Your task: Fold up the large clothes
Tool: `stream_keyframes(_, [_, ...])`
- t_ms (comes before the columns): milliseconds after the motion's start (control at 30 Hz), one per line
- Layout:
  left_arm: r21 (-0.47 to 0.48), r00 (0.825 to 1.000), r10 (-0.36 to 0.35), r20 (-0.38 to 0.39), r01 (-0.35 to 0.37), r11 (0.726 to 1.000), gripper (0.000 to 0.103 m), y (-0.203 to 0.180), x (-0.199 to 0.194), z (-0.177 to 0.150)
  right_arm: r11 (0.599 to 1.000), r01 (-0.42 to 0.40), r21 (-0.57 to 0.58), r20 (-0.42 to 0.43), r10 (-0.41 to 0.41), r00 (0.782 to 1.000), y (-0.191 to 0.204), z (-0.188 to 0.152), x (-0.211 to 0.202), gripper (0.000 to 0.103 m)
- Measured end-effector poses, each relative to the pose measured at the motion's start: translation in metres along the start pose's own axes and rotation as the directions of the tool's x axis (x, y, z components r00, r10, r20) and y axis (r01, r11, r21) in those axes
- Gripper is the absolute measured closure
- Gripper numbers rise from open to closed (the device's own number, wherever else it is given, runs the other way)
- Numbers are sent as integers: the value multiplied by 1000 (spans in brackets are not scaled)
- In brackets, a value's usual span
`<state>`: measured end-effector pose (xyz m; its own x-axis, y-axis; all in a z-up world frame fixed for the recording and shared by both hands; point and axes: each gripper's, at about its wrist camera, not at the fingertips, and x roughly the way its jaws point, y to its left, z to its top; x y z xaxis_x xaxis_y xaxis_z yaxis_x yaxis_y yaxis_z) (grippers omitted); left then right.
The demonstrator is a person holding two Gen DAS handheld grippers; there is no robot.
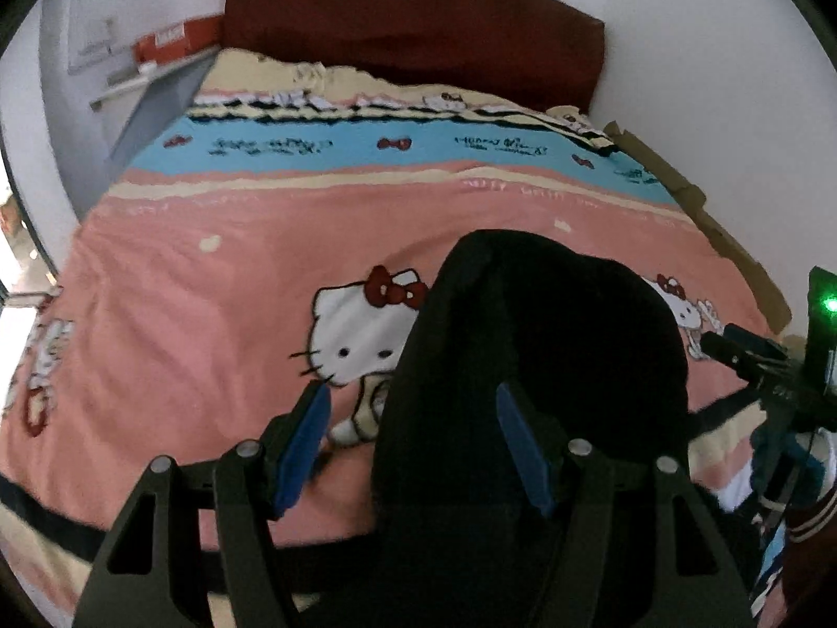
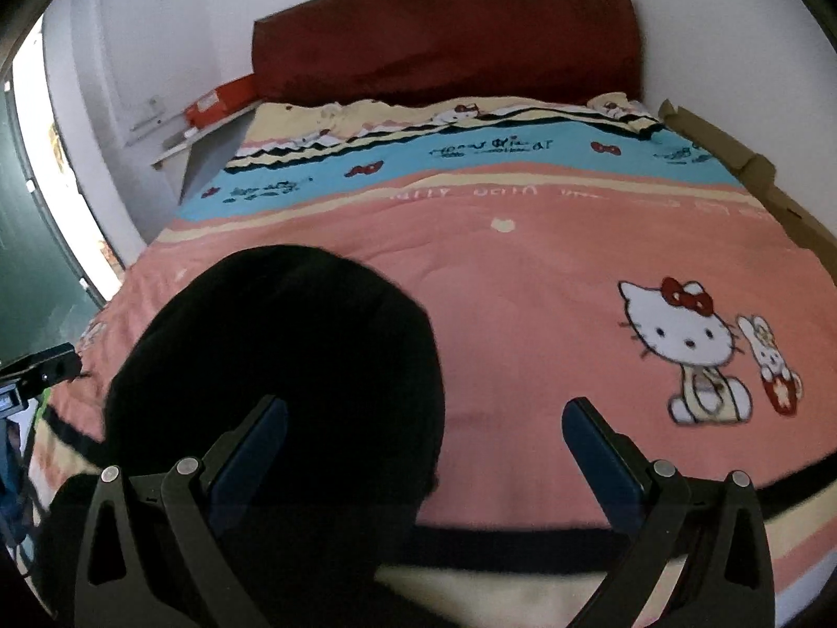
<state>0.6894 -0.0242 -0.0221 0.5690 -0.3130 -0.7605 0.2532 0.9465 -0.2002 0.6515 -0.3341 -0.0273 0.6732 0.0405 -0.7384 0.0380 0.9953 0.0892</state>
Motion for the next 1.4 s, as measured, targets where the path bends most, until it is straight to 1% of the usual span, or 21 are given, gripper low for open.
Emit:
stream_keyframes(100, [-43,998,-57,-17,56,997,39,4,29,13,999,-30,20,-3,30,1000,-1,18,23,1])
stream_keyframes(133, [-61,995,-89,-35,87,994,39,5,40,16,997,-63,34,-23,63,998,-2,23,36,1])
stream_keyframes(200, [-88,987,-141,-73,135,987,39,6,62,18,995,-82,49,-48,85,995,-4,30,58,1])
stream_keyframes(233, [-94,985,-152,-77,144,985,39,5,70,19,994,-91,57,-52,94,994,-4,32,68,1])
stream_keyframes(300, [-102,980,-186,-74,178,979,39,5,82,20,987,-135,90,-65,141,988,-8,35,87,0])
stream_keyframes(367, [-118,976,-200,-89,189,975,39,6,94,19,979,-167,117,-89,178,980,-9,35,105,1])
stream_keyframes(433, [-127,973,-207,-103,194,973,39,5,105,18,979,-174,108,-123,187,975,-5,33,121,1])
stream_keyframes(500, [-134,970,-222,-95,209,969,39,3,106,17,979,-180,95,-130,191,973,-2,32,127,1])
stream_keyframes(567, [-150,966,-242,-89,227,962,39,4,106,15,976,-194,100,-138,206,969,0,30,131,8])
stream_keyframes(600, [-153,965,-246,-93,230,961,40,3,106,13,973,-204,106,-143,218,965,0,30,131,27])
stream_keyframes(633, [-147,967,-234,-96,219,965,42,2,105,11,967,-226,118,-153,242,958,1,28,131,49])
stream_keyframes(667, [-135,970,-223,-100,209,969,53,-1,103,10,963,-235,130,-165,255,953,1,25,131,56])
stream_keyframes(700, [-124,972,-210,-107,197,973,65,-3,102,8,966,-225,125,-170,244,955,4,24,130,65])
stream_keyframes(733, [-109,976,-187,-112,175,979,70,-7,97,5,969,-223,108,-171,239,956,7,23,127,77])
stream_keyframes(767, [-101,979,-175,-110,164,981,78,-9,92,2,972,-218,83,-170,230,958,11,22,120,79])
stream_keyframes(800, [-95,981,-166,-104,157,983,83,-11,86,-1,974,-215,65,-167,223,961,15,20,112,82])
stream_keyframes(900, [-62,987,-139,-79,134,989,90,-20,61,-11,974,-227,13,-144,227,963,26,14,82,85])
stream_keyframes(1033, [-12,993,-109,-37,109,994,93,-35,18,-23,969,-246,-38,-101,241,965,35,7,34,87])
stream_keyframes(1167, [23,995,-95,6,95,995,96,-44,-31,-38,961,-266,-75,-60,262,963,37,-4,-17,88])
stream_keyframes(1300, [20,993,-108,55,107,994,97,-45,-76,-54,951,-284,-120,-14,285,959,40,-21,-75,88])
stream_keyframes(1400, [17,987,-122,100,121,992,98,-45,-115,-74,943,-294,-157,16,300,954,46,-38,-118,88])
